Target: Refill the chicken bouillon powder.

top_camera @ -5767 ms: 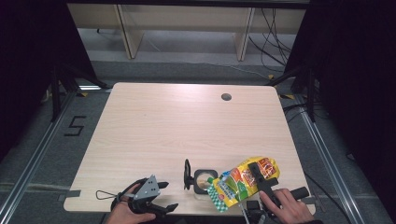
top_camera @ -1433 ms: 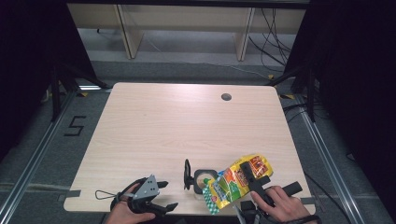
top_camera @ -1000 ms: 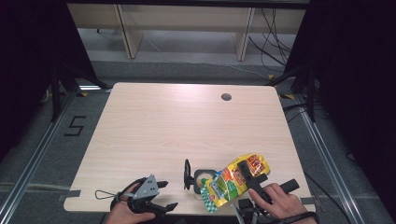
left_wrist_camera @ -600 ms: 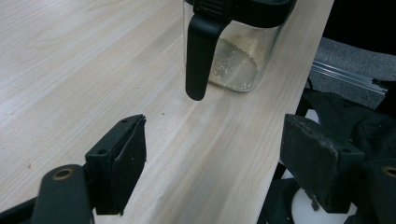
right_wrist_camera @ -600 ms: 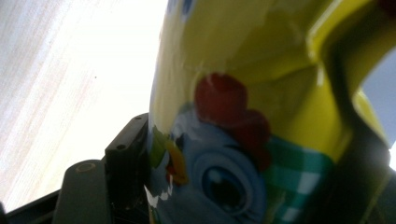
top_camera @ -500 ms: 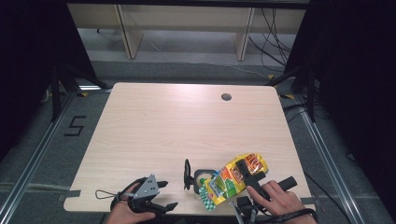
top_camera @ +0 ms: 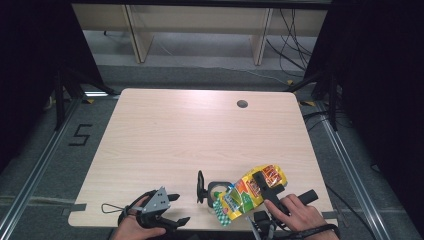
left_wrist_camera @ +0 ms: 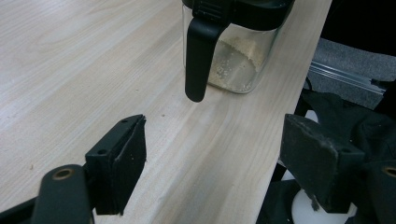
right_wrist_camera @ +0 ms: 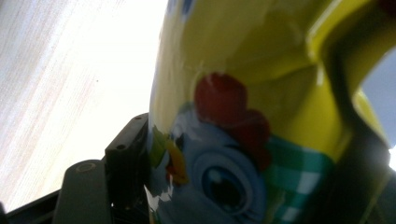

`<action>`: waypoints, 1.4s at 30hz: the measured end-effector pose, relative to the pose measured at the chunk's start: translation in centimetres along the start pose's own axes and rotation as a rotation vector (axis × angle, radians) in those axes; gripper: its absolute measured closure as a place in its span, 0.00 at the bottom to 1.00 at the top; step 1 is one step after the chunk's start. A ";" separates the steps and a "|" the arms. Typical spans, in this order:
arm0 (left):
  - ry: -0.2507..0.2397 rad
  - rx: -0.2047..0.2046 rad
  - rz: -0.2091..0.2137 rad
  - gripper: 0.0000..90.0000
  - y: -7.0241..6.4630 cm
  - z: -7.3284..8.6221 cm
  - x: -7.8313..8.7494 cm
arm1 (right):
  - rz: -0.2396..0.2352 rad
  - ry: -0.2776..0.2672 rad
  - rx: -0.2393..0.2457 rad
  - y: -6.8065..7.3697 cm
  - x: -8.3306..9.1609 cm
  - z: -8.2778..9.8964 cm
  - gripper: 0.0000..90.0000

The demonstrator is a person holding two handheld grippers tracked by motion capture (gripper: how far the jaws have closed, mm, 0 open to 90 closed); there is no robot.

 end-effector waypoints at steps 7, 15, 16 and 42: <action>-0.001 -0.002 0.000 0.25 0.0 0.0 0.0 | 0.005 0.010 0.034 -0.3 0.2 0.2 0.34; 0.010 -0.011 -0.002 0.25 0.1 0.0 0.1 | 0.000 0.054 0.032 -0.3 0.8 0.3 0.34; 0.010 -0.011 -0.001 0.25 0.1 0.0 0.1 | 0.002 0.056 0.031 -0.3 0.8 0.2 0.34; -0.010 0.003 0.000 0.25 0.1 0.0 0.0 | 0.019 0.038 0.045 -0.4 0.8 -0.2 0.34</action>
Point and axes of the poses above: each handheld gripper's, and its own axes: x roughly backward along the jaws, z roughly out of its underside, y roughly to its left, the point moved 2 cm from there along -x, roughly forward along the jaws, and after that the axes turned 1 degree about -x, right-handed, at the moved point
